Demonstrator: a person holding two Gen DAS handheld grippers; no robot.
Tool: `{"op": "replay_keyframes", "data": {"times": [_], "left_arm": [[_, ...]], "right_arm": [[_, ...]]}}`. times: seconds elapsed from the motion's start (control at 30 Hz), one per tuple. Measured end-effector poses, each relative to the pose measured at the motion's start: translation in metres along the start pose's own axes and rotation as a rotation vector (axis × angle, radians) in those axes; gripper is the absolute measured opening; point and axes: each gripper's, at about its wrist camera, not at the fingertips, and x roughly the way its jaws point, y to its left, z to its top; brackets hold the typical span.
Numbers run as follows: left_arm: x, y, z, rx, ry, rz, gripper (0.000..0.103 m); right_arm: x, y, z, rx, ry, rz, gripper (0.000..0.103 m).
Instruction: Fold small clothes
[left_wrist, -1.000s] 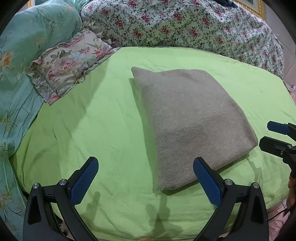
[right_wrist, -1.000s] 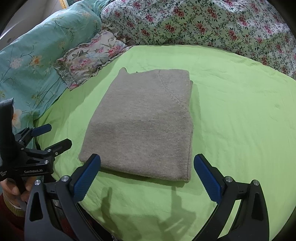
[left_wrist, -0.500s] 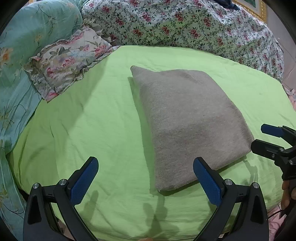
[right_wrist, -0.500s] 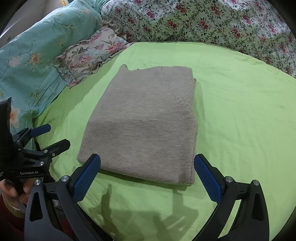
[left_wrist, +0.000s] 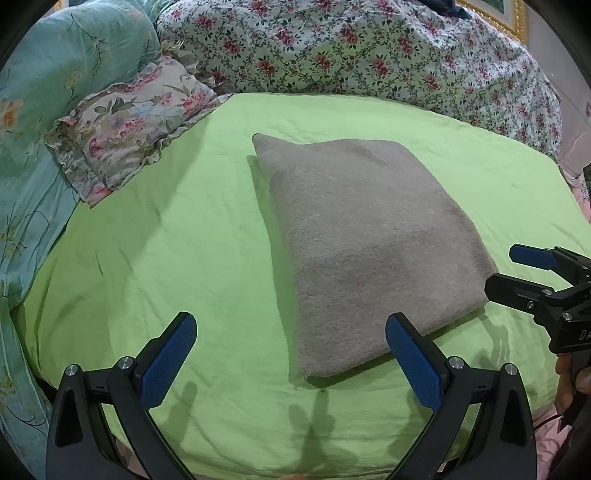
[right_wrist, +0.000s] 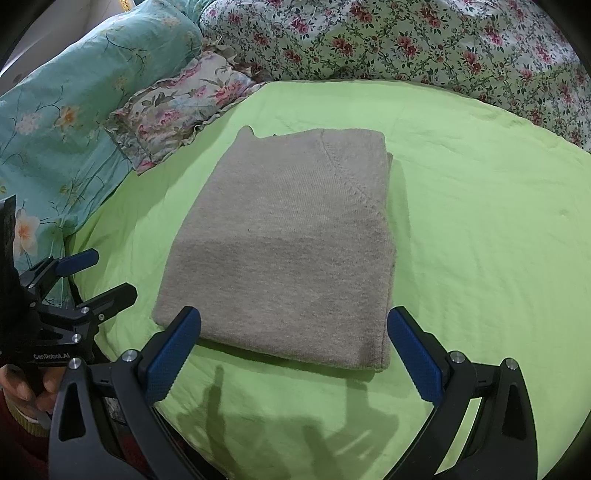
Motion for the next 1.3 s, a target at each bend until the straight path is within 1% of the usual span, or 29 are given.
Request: {"op": "replay_keyframes", "data": {"times": [1.3], "left_arm": [[-0.0016, 0.0006, -0.0025, -0.002, 0.003, -0.013, 0.102]], "right_arm": [[0.0017, 0.0052, -0.0023, 0.005, 0.003, 0.002, 0.101]]}}
